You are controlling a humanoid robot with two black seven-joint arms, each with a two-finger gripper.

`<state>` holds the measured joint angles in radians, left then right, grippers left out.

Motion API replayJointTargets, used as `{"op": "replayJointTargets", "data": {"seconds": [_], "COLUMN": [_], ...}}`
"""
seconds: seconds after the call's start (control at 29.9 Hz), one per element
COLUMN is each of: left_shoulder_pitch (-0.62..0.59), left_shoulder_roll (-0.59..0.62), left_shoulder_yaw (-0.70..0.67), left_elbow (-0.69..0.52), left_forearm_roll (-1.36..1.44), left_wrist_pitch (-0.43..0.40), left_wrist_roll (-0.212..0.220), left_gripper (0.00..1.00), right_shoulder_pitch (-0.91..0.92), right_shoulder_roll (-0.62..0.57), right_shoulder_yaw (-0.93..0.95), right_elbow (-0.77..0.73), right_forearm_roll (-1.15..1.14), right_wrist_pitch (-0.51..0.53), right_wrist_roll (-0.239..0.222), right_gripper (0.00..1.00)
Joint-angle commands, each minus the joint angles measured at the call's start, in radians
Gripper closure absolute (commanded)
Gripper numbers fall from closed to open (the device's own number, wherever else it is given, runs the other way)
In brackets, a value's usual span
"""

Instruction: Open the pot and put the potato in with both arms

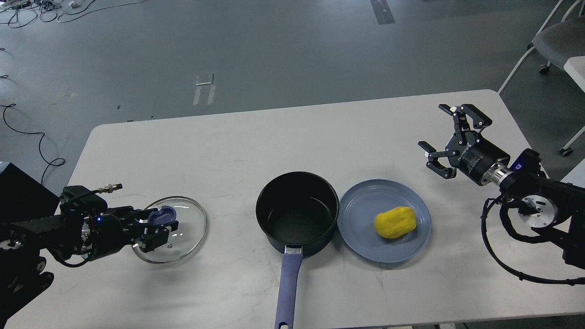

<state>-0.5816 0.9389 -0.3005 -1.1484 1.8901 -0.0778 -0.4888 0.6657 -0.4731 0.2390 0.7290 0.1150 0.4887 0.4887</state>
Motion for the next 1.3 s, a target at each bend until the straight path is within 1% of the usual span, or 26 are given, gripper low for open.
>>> {"op": "replayJointTargets", "data": {"seconds": [0.0,0.17,0.23,0.27,0.3,0.43,0.47,0.5,0.57,0.64,0.67,0.7,0.77,0.84,0.87,0.9,0.97,1.04,1.07,1.1,1.14,1.2,1.27], "left_shoulder_pitch": [-0.003,-0.021,-0.050,-0.091,-0.127,-0.185,-0.207,-0.216,-0.241,-0.242,-0.245,-0.247,-0.265,-0.268,-0.268,-0.268,-0.268,-0.268,-0.268,-0.268,-0.268,-0.268,-0.268], "left_shoulder_roll": [0.000,0.018,0.032,0.052,0.060,0.057,0.051,0.047,0.041,0.035,0.026,0.024,0.017,0.015,0.011,0.006,-0.014,-0.015,-0.015,-0.017,-0.018,-0.020,-0.020], "left_shoulder_yaw": [0.000,-0.008,-0.014,-0.011,-0.009,-0.017,-0.017,-0.017,-0.017,-0.017,-0.019,-0.019,-0.028,-0.045,-0.064,-0.074,-0.109,-0.132,-0.132,-0.140,-0.143,-0.144,-0.144], "left_elbow": [-0.001,-0.017,-0.030,-0.039,-0.048,-0.053,-0.053,-0.053,-0.053,-0.053,-0.053,-0.053,-0.053,-0.053,-0.047,-0.042,-0.036,-0.036,-0.036,-0.036,-0.036,-0.037,-0.039], "left_forearm_roll": [-0.009,-0.087,-0.170,-0.239,-0.315,-0.552,-0.668,-0.727,-0.929,-1.014,-1.081,-1.111,-1.201,-1.259,-1.328,-1.367,-1.515,-1.594,-1.594,-1.618,-1.626,-1.626,-1.626], "left_wrist_pitch": [0.000,-0.004,-0.005,-0.014,-0.025,-0.065,-0.077,-0.082,-0.091,-0.091,-0.089,-0.088,-0.085,-0.094,-0.099,-0.102,-0.135,-0.169,-0.169,-0.187,-0.200,-0.201,-0.201], "left_wrist_roll": [0.000,0.000,0.000,0.000,0.000,0.000,0.000,0.000,0.000,0.000,0.000,0.000,0.000,0.000,0.000,0.000,0.000,0.000,0.000,0.010,0.010,0.010,0.010], "left_gripper": [0.04,0.02,0.02,0.02,0.02,0.02,0.02,0.02,0.02,0.02,0.02,0.02,0.02,0.02,0.02,0.02,0.02,0.02,0.02,0.02,0.02,0.02,0.02], "right_shoulder_pitch": [0.000,0.012,0.024,0.044,0.075,0.187,0.240,0.273,0.409,0.489,0.573,0.616,0.762,0.819,0.859,0.876,0.922,0.946,0.946,0.960,0.974,0.994,0.994], "right_shoulder_roll": [-0.004,-0.013,-0.027,-0.056,-0.093,-0.153,-0.183,-0.197,-0.232,-0.237,-0.237,-0.236,-0.223,-0.207,-0.170,-0.156,-0.124,-0.105,-0.105,-0.087,-0.075,-0.053,-0.029], "right_shoulder_yaw": [0.000,-0.001,-0.003,-0.004,-0.012,-0.069,-0.095,-0.109,-0.197,-0.262,-0.326,-0.361,-0.499,-0.553,-0.596,-0.615,-0.674,-0.720,-0.721,-0.759,-0.805,-0.848,-0.860], "right_elbow": [0.003,0.013,0.018,0.026,0.038,0.096,0.125,0.141,0.214,0.251,0.286,0.302,0.354,0.381,0.407,0.420,0.478,0.522,0.523,0.555,0.587,0.605,0.606], "right_forearm_roll": [0.000,-0.003,-0.020,-0.062,-0.146,-0.424,-0.533,-0.585,-0.772,-0.863,-0.949,-0.989,-1.134,-1.199,-1.259,-1.288,-1.403,-1.500,-1.500,-1.575,-1.662,-1.760,-1.795], "right_wrist_pitch": [0.000,0.000,0.000,0.000,0.000,0.000,0.000,0.000,0.000,0.000,0.000,0.000,0.000,0.000,0.000,0.000,0.000,0.000,0.000,0.000,0.000,0.000,0.000], "right_wrist_roll": [0.000,0.000,0.000,0.000,0.000,0.000,0.000,0.000,0.000,0.000,0.000,0.000,0.000,0.000,0.000,0.000,0.000,0.000,0.000,0.000,0.000,0.000,0.000], "right_gripper": [0.00,0.00,0.00,0.00,0.00,0.00,0.00,0.00,0.00,0.00,0.00,0.00,0.00,0.00,0.00,0.00,0.00,0.00,0.00,0.00,0.00,0.00,0.00]}}
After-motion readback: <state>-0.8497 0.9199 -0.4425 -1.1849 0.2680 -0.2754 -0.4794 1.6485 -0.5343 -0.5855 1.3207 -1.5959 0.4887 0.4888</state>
